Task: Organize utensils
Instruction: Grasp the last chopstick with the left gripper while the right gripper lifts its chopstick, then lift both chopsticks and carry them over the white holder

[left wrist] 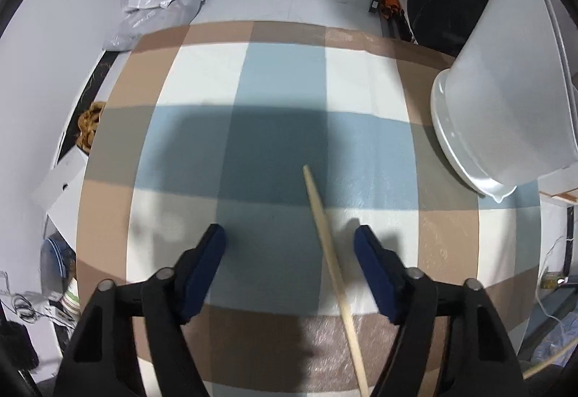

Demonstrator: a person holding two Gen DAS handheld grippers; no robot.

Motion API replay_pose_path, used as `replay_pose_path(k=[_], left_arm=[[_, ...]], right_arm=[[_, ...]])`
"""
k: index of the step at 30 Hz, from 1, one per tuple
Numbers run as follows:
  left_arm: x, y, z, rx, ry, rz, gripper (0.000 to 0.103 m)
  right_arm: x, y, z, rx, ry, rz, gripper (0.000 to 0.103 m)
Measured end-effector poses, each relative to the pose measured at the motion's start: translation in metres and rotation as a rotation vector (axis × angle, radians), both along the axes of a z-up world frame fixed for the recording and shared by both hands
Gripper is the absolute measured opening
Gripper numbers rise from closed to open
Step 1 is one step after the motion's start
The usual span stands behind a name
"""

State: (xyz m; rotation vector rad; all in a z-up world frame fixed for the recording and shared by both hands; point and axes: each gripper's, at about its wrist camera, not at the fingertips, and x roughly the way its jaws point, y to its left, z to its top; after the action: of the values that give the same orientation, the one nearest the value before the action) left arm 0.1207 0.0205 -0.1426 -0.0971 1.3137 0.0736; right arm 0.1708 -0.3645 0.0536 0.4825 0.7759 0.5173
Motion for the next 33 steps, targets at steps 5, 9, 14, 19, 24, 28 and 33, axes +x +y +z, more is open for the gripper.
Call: replay_pose_path(k=[5,9,14,19,24,28,33], left_arm=[[0.006,-0.008,0.003,0.003,0.022,0.003,0.037],[0.008,-0.023,0.005,0.04,0.063,-0.004,0.018],[0.009,-0.038,0.005,0.09,0.072,-0.001,0.001],[0.003,-0.032,0.006,0.073,0.048,-0.002,0.001],[-0.011,-0.023,0.02,0.013,-0.028,0.001,0.001],[-0.026,-0.023,0.042,-0.016,-0.12,-0.004,0.001],[-0.048,-0.024,0.073,-0.092,-0.266,-0.019,0.001]], right_arm=[[0.002,-0.001,0.001,0.01,-0.005,0.005,0.003],[0.001,-0.002,0.002,0.008,-0.013,0.004,0.003],[0.003,-0.003,-0.001,0.011,0.003,-0.004,0.003],[0.002,-0.006,0.0,0.01,0.001,-0.014,0.003],[0.003,-0.005,0.0,0.004,0.002,-0.014,0.003],[0.002,0.003,0.001,-0.009,-0.006,0.01,0.003],[-0.006,0.018,0.006,-0.052,-0.042,0.062,0.003]])
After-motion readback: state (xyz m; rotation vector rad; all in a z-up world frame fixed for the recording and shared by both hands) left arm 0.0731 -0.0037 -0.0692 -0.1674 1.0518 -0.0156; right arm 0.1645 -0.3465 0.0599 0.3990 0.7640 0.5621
